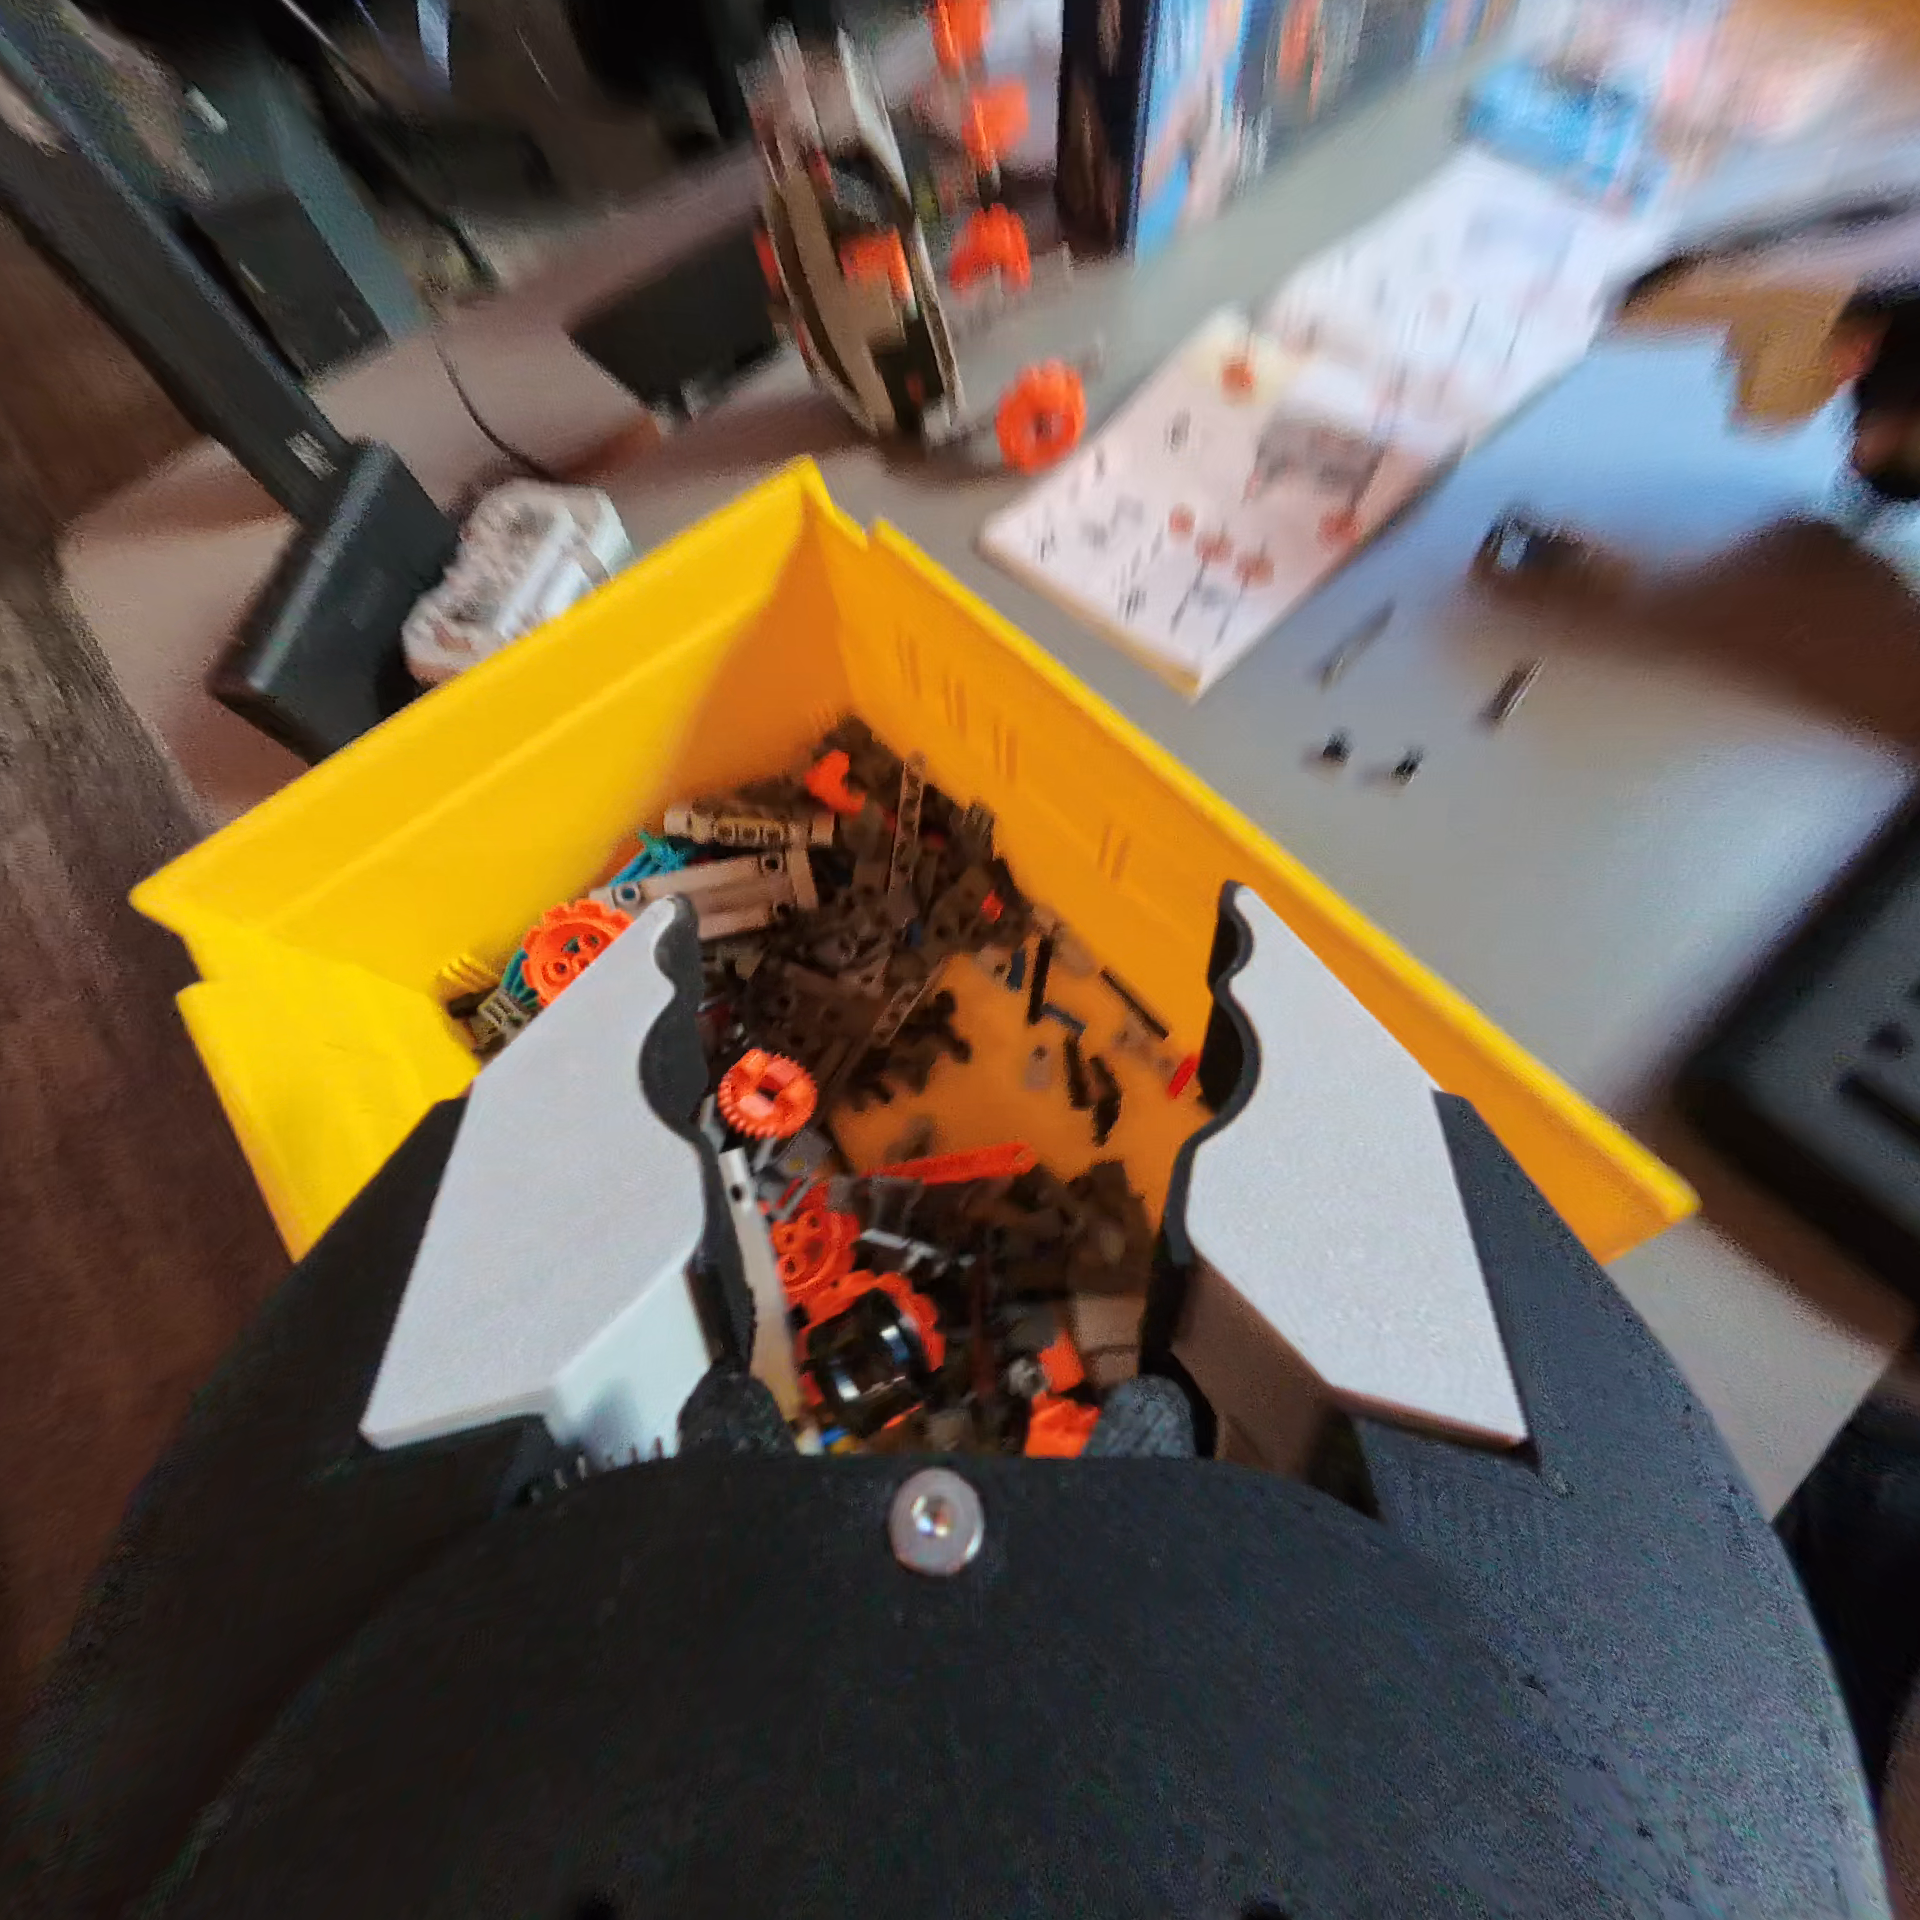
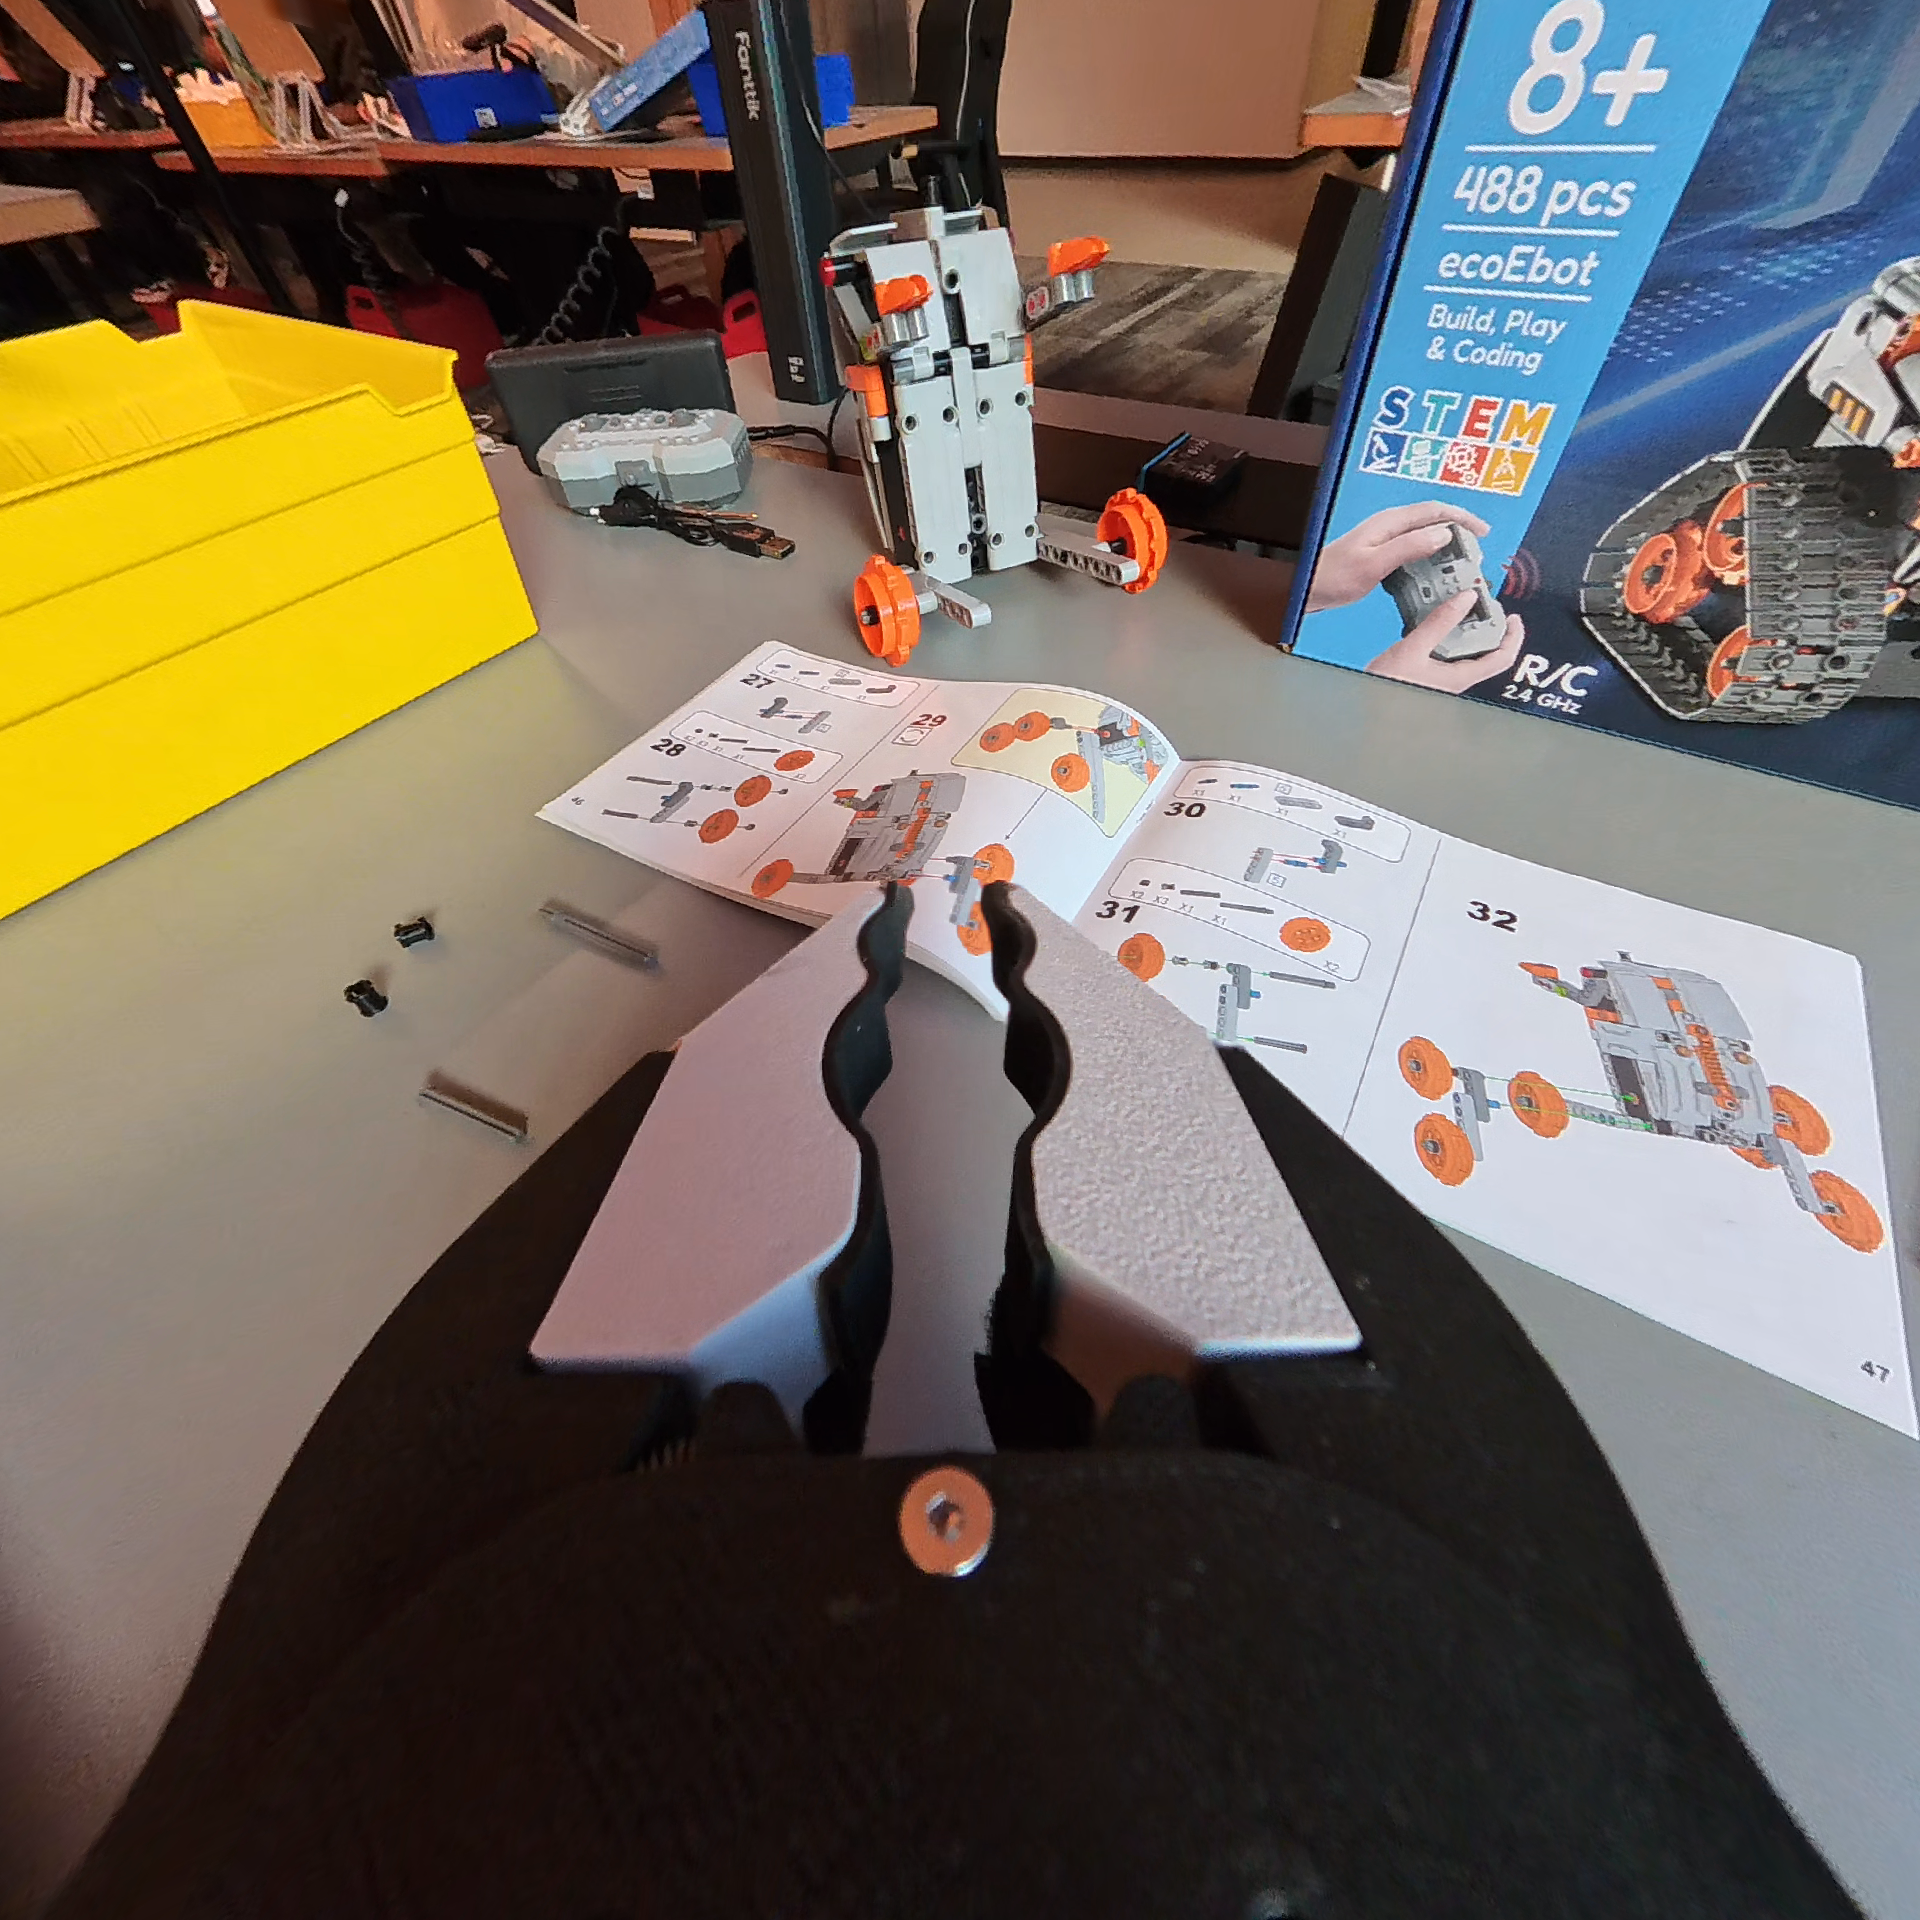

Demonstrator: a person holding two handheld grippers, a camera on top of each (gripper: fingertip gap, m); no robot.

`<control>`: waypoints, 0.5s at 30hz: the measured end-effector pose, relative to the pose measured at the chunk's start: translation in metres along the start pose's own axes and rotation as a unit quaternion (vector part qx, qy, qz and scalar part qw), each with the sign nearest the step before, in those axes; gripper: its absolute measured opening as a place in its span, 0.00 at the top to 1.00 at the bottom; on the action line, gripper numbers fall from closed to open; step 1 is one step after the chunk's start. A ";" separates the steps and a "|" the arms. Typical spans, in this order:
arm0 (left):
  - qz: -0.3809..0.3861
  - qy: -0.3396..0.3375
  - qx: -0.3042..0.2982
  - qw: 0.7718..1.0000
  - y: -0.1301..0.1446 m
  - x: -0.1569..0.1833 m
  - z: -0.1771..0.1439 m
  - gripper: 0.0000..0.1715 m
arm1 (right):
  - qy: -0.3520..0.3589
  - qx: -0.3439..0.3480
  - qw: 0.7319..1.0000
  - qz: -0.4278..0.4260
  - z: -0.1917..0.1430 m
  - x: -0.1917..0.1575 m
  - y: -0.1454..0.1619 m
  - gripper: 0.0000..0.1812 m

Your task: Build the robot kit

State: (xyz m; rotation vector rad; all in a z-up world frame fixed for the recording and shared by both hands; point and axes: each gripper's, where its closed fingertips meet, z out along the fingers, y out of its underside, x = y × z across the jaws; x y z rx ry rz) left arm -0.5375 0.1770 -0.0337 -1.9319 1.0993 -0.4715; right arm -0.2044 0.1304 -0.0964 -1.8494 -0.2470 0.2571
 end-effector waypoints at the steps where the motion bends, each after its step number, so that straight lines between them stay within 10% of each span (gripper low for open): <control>1: 0.026 0.005 -0.056 0.998 0.010 -0.005 0.012 0.42 | 0.003 0.000 1.000 0.001 0.000 0.002 0.000 0.92; 7: 0.119 0.039 -0.247 0.961 0.048 -0.041 0.057 0.68 | 0.015 -0.010 1.000 0.007 0.000 0.008 0.005 0.92; 15: 0.072 0.075 -0.172 0.980 0.030 -0.040 0.066 0.63 | 0.001 0.010 1.000 0.015 -0.003 -0.002 -0.005 0.92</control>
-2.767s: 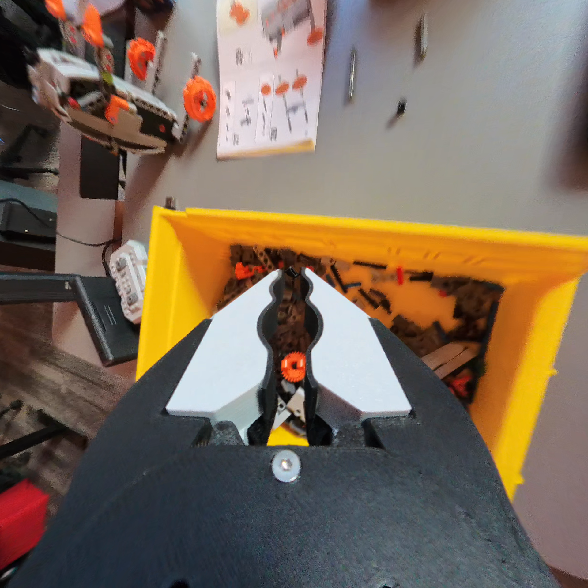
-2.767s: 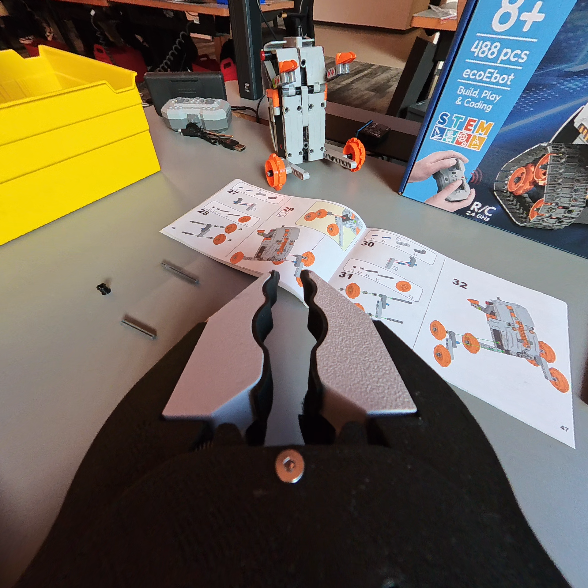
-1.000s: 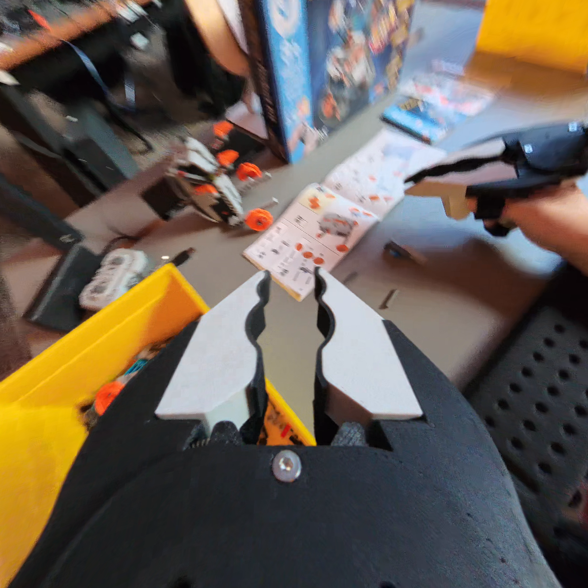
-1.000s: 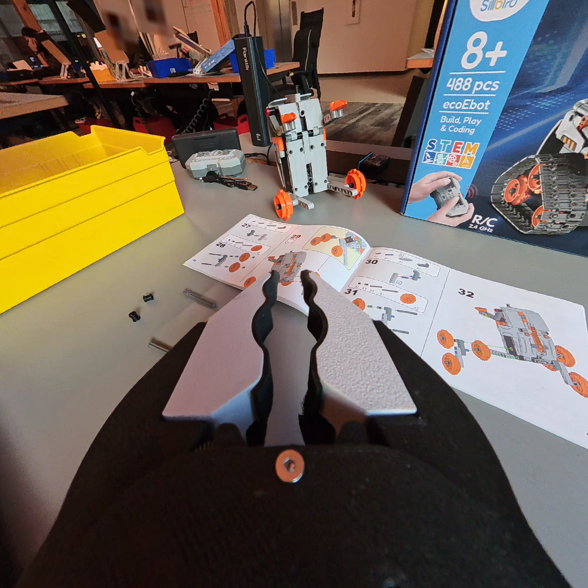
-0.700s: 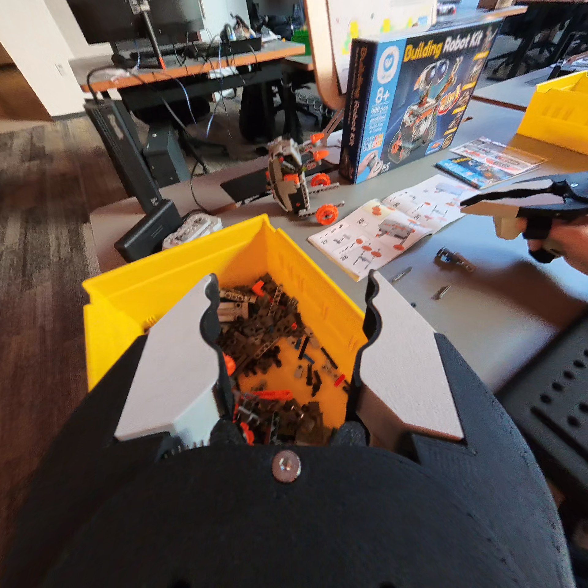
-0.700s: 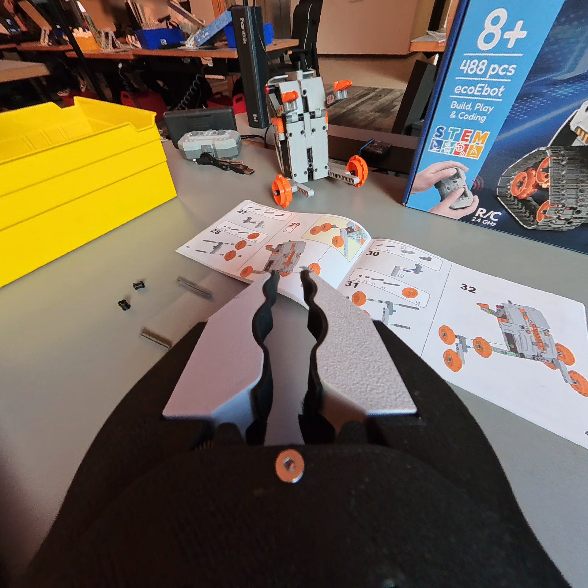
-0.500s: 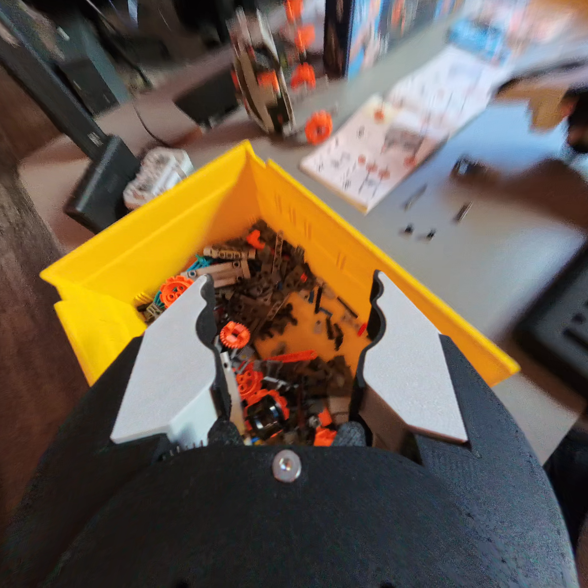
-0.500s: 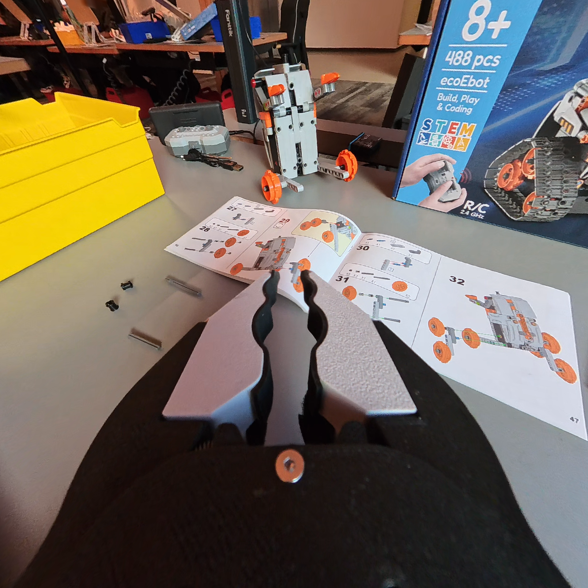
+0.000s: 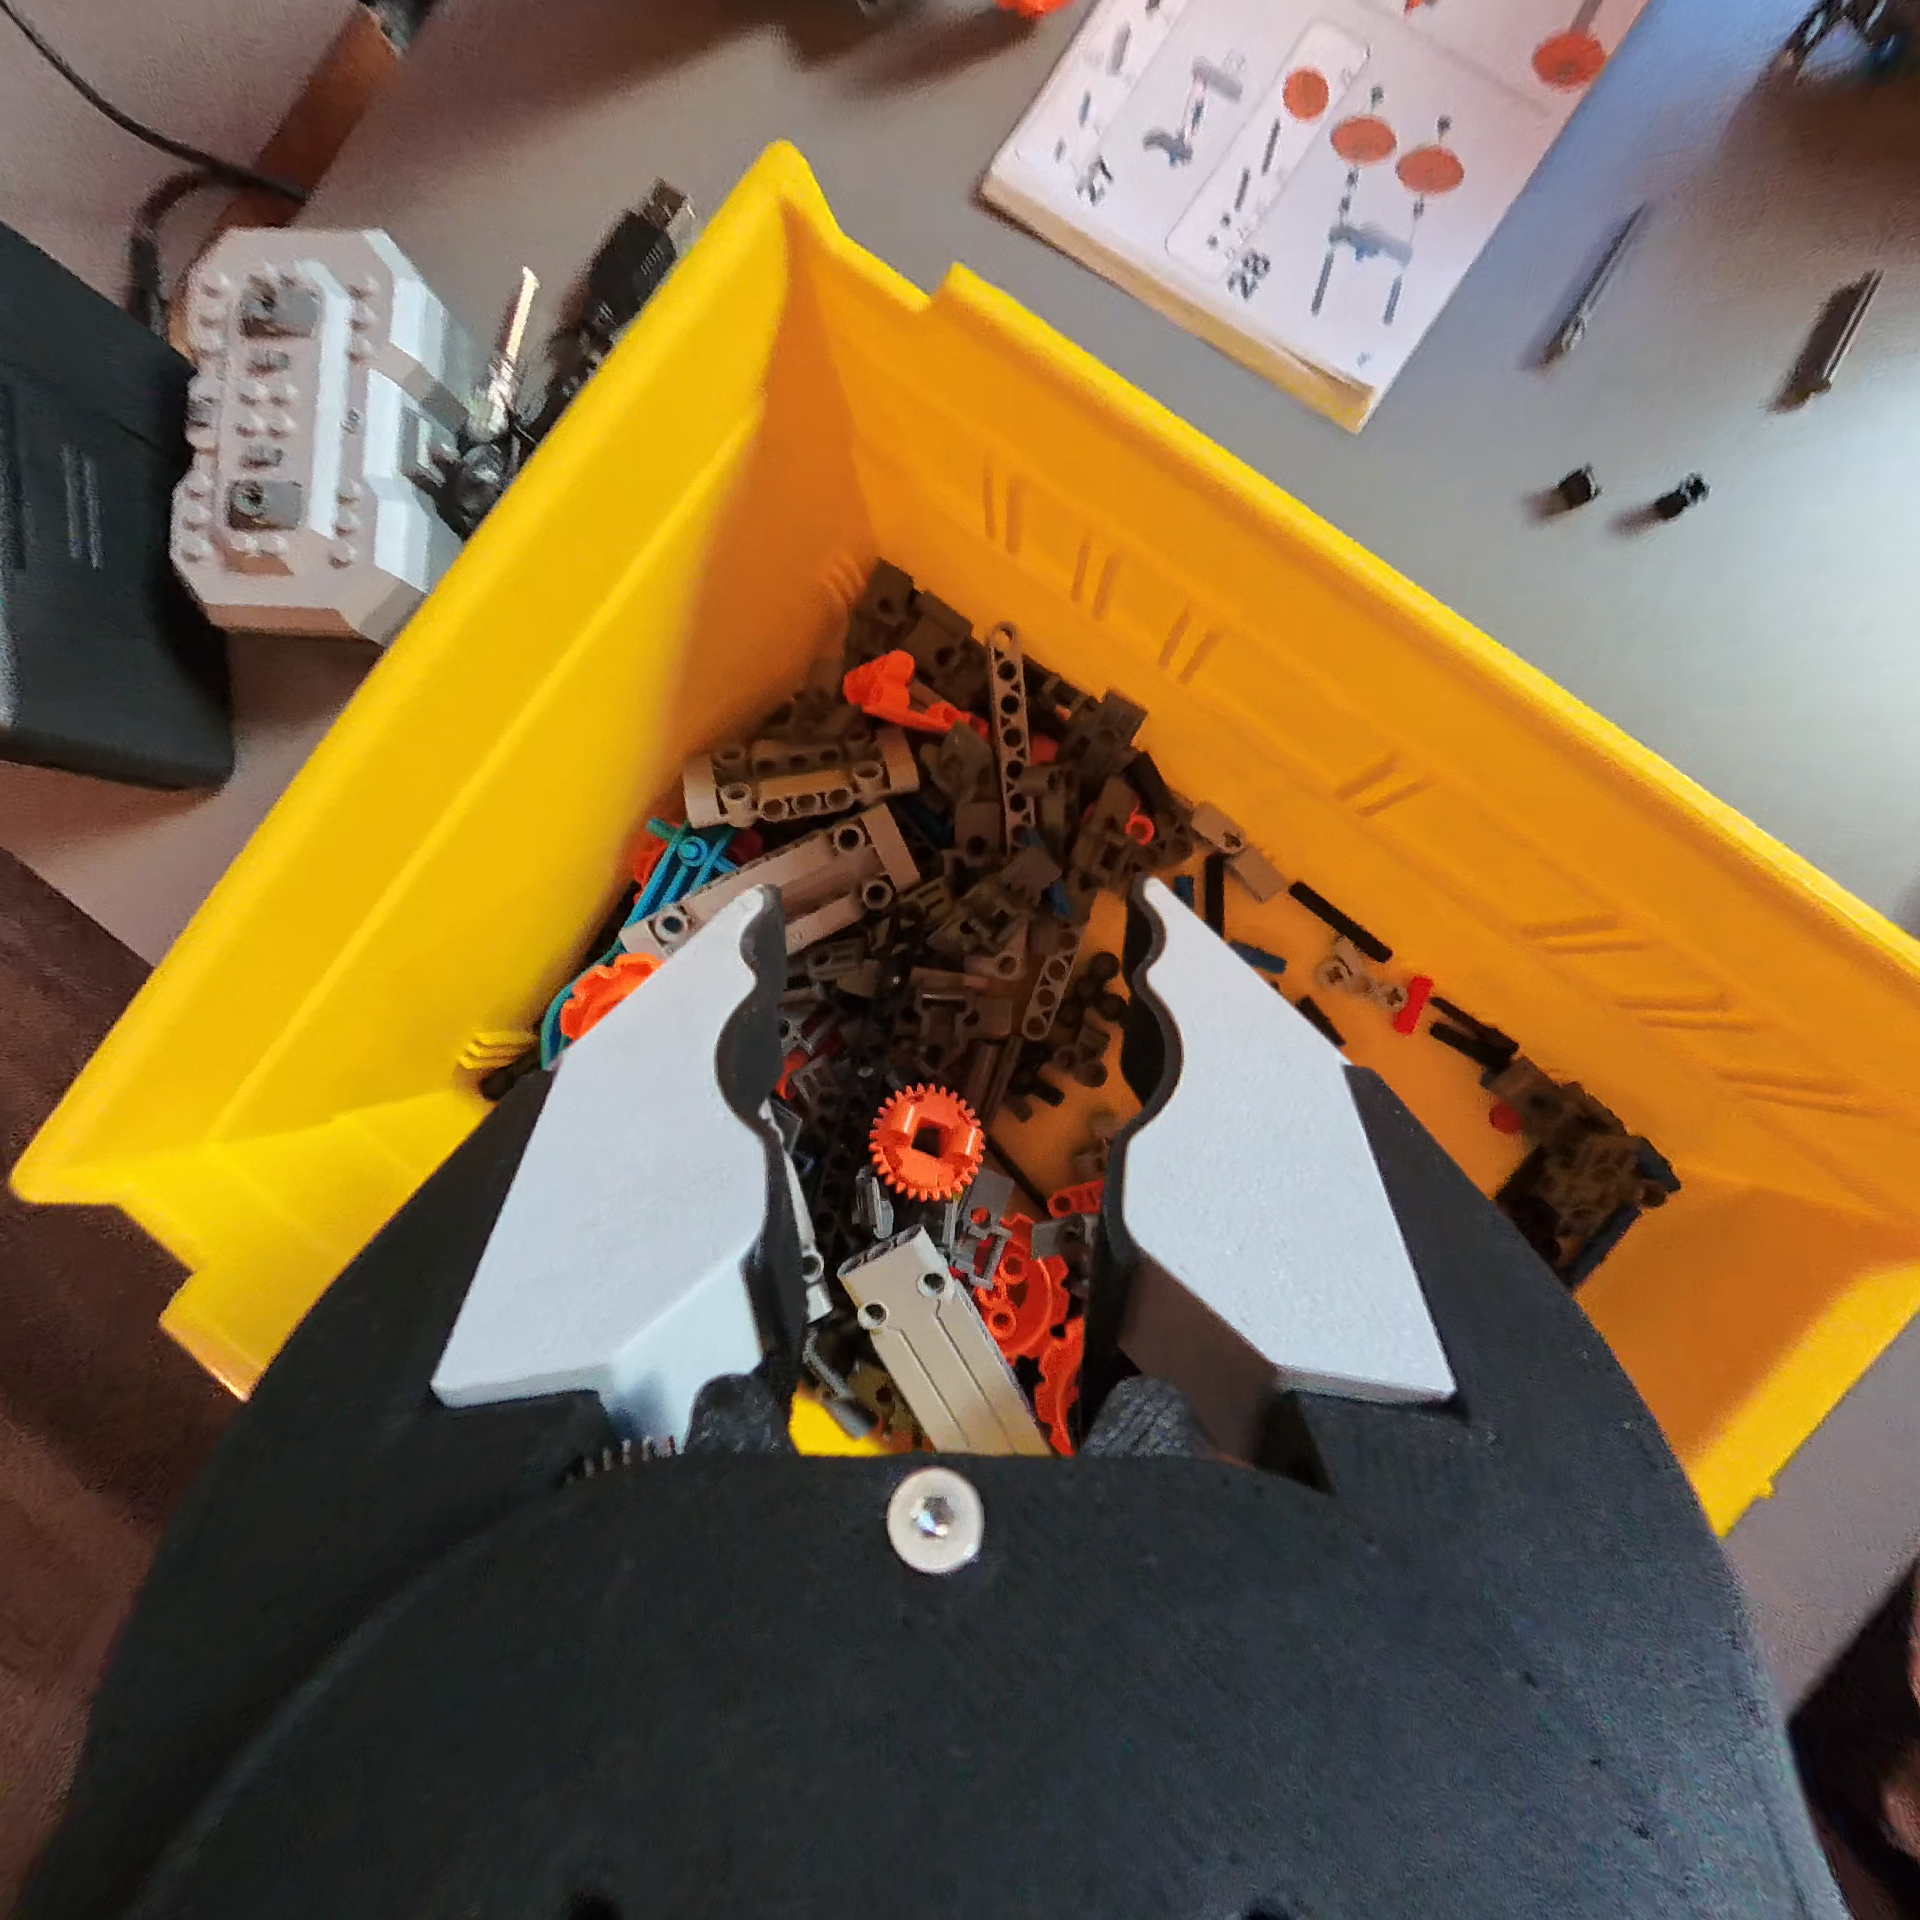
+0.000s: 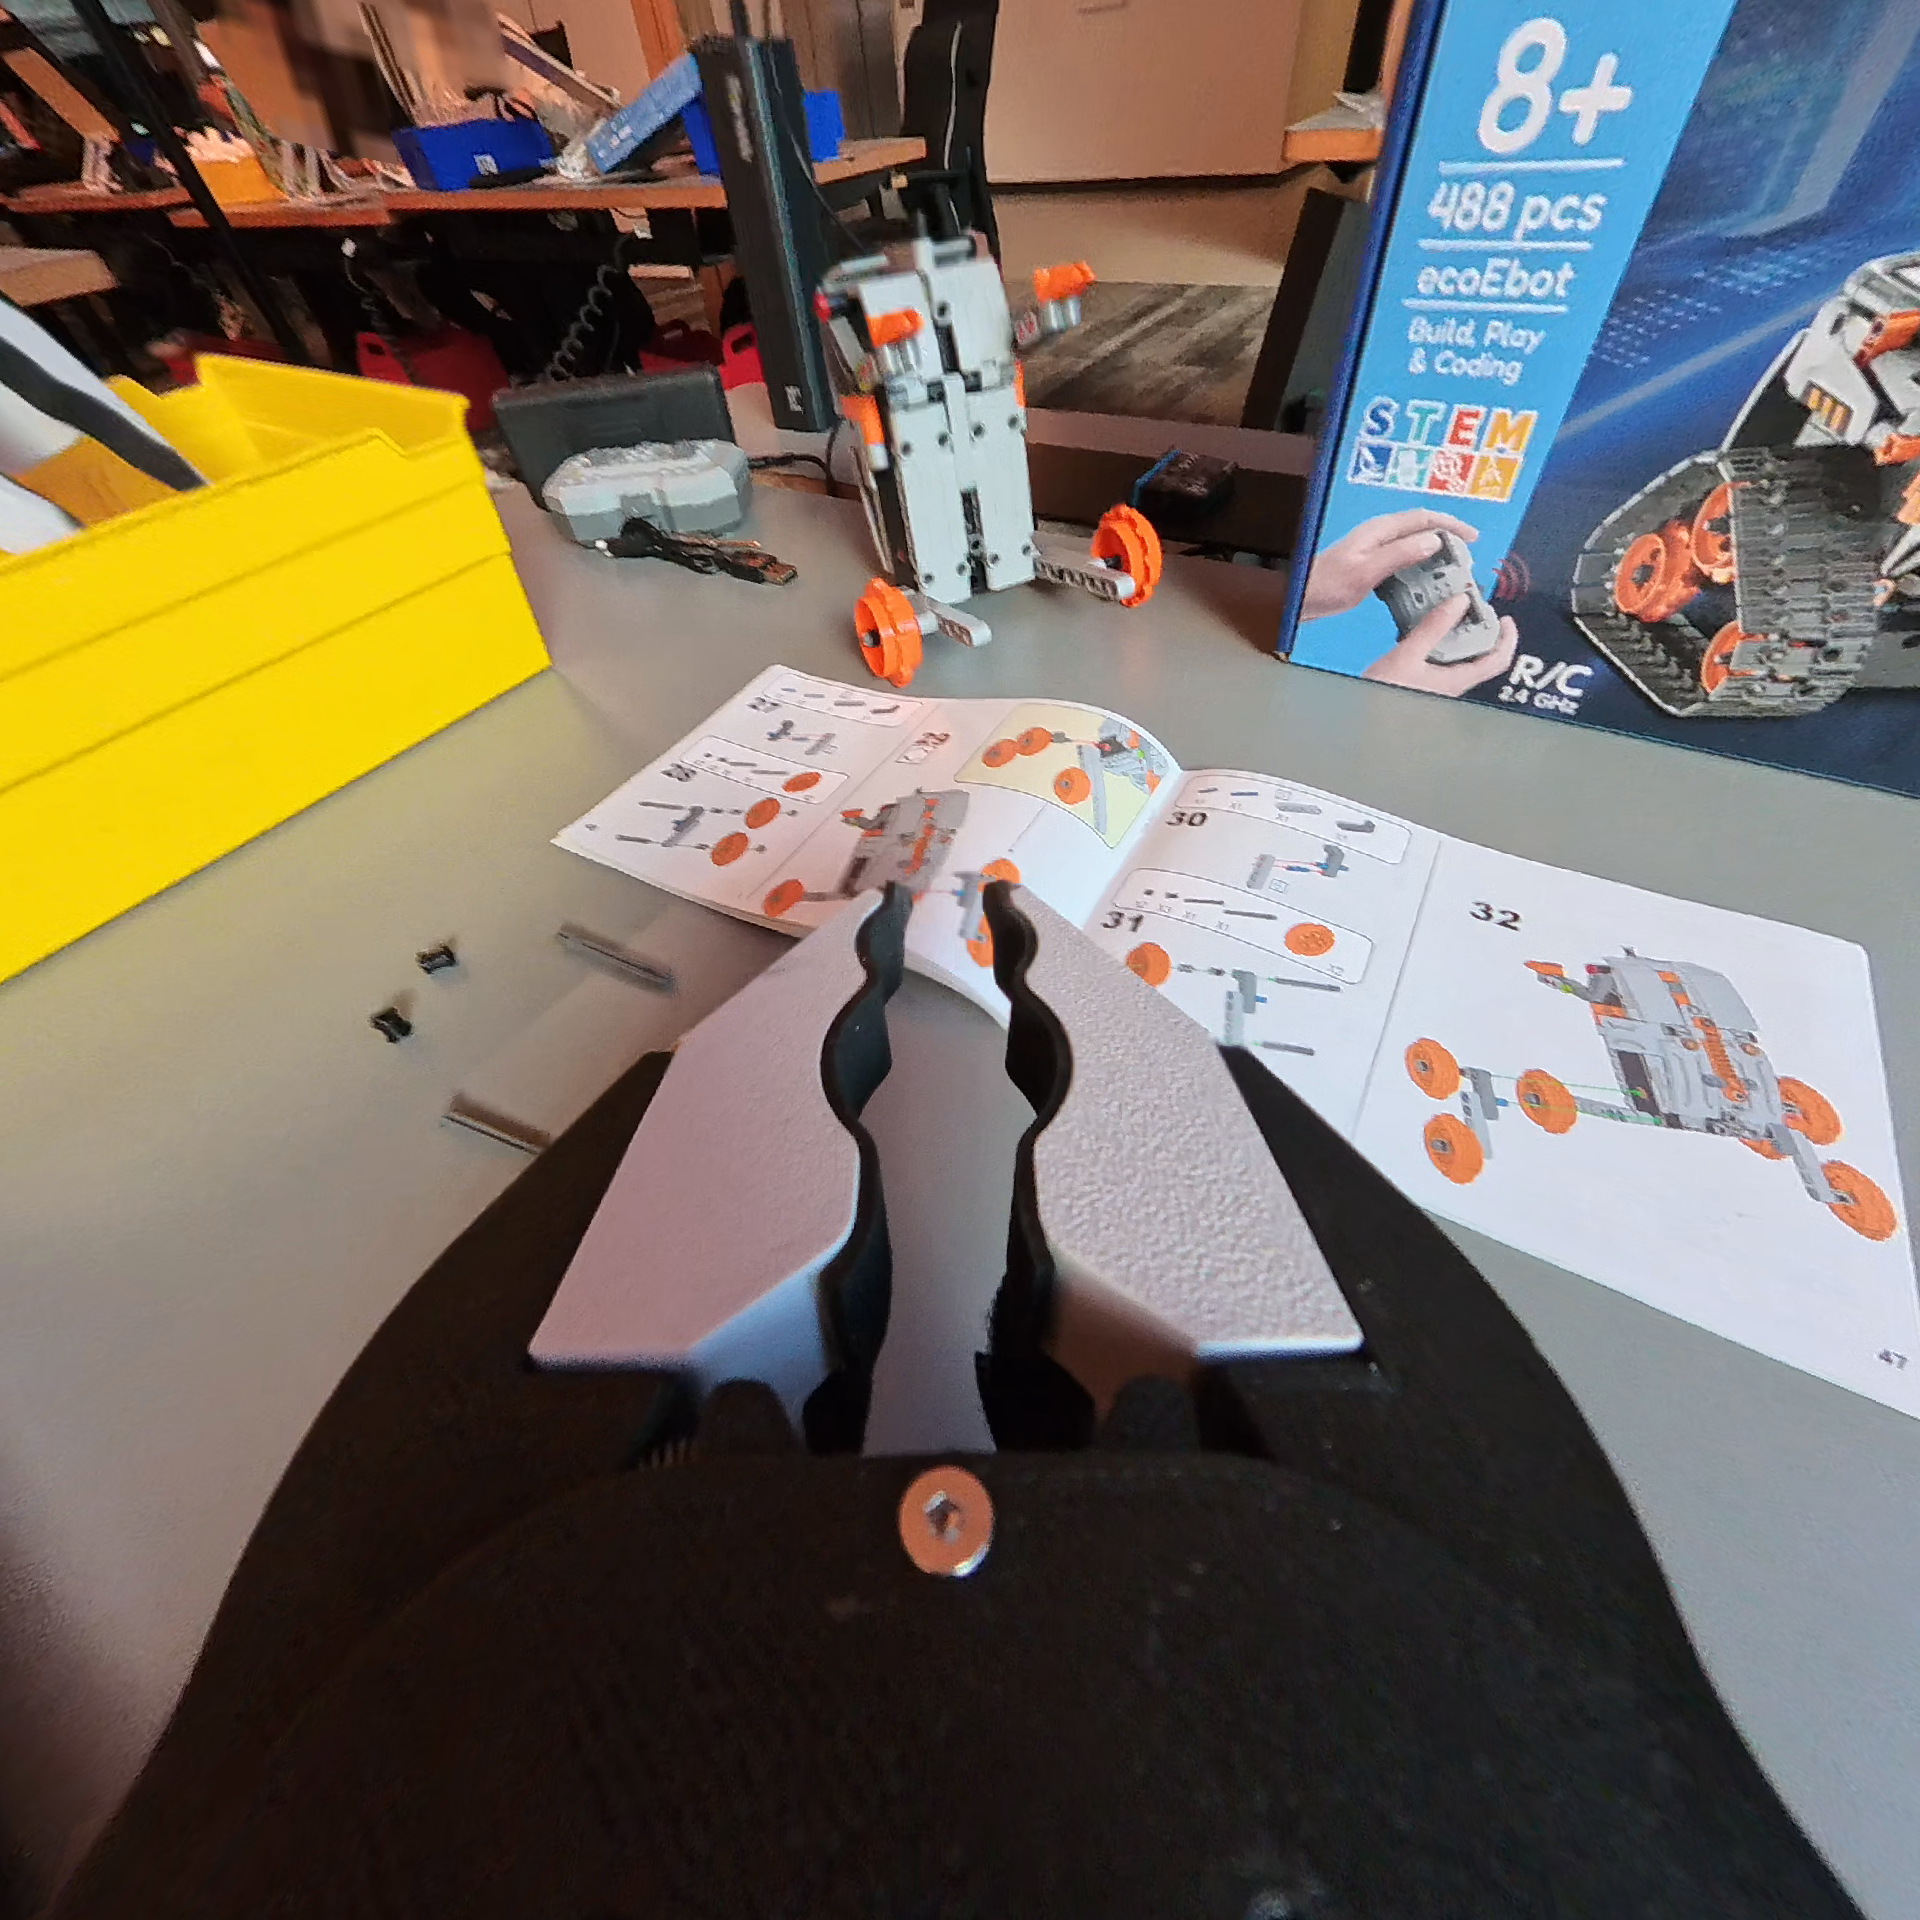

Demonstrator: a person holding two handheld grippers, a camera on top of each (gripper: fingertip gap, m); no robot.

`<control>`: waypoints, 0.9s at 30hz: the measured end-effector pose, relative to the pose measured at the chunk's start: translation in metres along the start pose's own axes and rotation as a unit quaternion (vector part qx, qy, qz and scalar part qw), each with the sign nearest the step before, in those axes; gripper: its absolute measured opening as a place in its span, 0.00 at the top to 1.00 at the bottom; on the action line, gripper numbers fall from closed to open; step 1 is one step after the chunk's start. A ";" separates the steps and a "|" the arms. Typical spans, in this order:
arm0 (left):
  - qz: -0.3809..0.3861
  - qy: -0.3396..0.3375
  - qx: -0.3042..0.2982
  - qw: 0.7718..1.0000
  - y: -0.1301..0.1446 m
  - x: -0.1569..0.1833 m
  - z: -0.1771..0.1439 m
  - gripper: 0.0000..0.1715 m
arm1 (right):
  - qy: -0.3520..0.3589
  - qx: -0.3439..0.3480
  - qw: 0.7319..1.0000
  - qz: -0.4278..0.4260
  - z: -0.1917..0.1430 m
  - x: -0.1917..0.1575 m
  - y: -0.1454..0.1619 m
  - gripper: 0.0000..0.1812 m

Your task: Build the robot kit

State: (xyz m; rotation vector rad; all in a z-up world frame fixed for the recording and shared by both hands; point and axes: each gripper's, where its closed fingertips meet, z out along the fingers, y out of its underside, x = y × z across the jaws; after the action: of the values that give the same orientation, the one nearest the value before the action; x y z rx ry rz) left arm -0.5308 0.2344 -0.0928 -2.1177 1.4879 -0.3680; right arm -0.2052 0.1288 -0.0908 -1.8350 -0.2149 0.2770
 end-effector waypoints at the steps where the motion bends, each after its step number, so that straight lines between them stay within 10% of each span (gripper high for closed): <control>1: -0.004 -0.005 0.017 1.000 -0.003 0.000 -0.001 0.64 | -0.006 0.014 1.000 0.004 -0.003 -0.005 -0.008 0.91; 11: -0.034 -0.054 0.067 0.996 -0.018 -0.017 -0.028 0.68 | 0.038 0.024 0.993 -0.113 -0.072 0.034 -0.002 0.91; 21: -0.047 0.011 0.035 0.998 -0.009 -0.023 -0.017 0.73 | 0.081 0.030 0.983 -0.161 -0.051 0.053 -0.063 0.90; 27: 0.004 0.027 -0.041 0.999 0.013 -0.016 -0.006 0.78 | 0.058 -0.014 0.987 -0.148 -0.041 0.032 -0.027 0.89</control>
State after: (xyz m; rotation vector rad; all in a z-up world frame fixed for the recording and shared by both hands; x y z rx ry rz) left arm -0.5495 0.2446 -0.0938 -2.1811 1.5655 -0.3703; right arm -0.1624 0.1082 -0.0561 -1.8130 -0.4056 -0.0405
